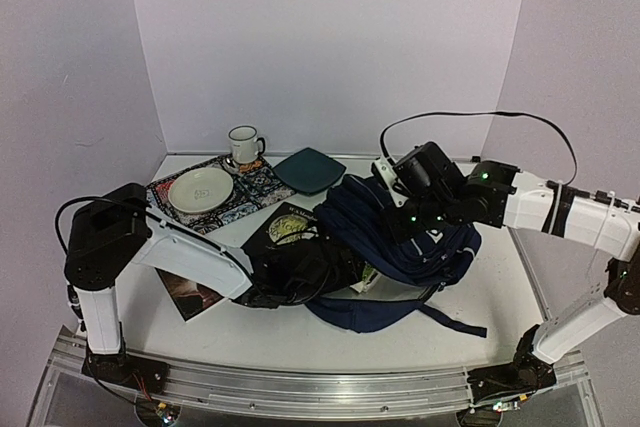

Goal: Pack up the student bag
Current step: Place the book in the largest pocket of the bag.

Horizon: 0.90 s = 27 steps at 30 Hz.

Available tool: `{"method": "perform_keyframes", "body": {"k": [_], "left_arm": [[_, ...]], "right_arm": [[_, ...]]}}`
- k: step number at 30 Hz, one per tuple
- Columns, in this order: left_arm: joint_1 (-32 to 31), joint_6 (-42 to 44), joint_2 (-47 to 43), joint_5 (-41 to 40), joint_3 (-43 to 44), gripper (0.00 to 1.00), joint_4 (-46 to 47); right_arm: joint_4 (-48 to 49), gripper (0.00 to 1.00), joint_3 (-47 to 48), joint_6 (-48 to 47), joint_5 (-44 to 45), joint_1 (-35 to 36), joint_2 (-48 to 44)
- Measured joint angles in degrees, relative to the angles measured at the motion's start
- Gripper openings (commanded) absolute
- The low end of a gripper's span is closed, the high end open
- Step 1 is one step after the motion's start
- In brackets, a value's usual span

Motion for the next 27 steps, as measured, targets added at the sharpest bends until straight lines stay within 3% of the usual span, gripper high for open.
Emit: {"method": "perform_keyframes", "body": {"k": [9, 14, 27], "left_arm": [[-2.96, 3.93, -3.25, -1.71, 1.90, 0.92, -11.81], [-3.04, 4.38, -8.63, -1.43, -0.29, 0.94, -13.21], [-1.14, 5.38, -23.84, -3.50, -6.89, 0.97, -27.71]], "right_arm": [[2.53, 0.00, -4.02, -2.25, 3.20, 0.12, -1.85], [4.69, 0.00, -7.04, -3.16, 3.67, -1.42, -4.11], [5.68, 0.01, -14.22, -8.09, 9.09, -7.07, -8.07]]}}
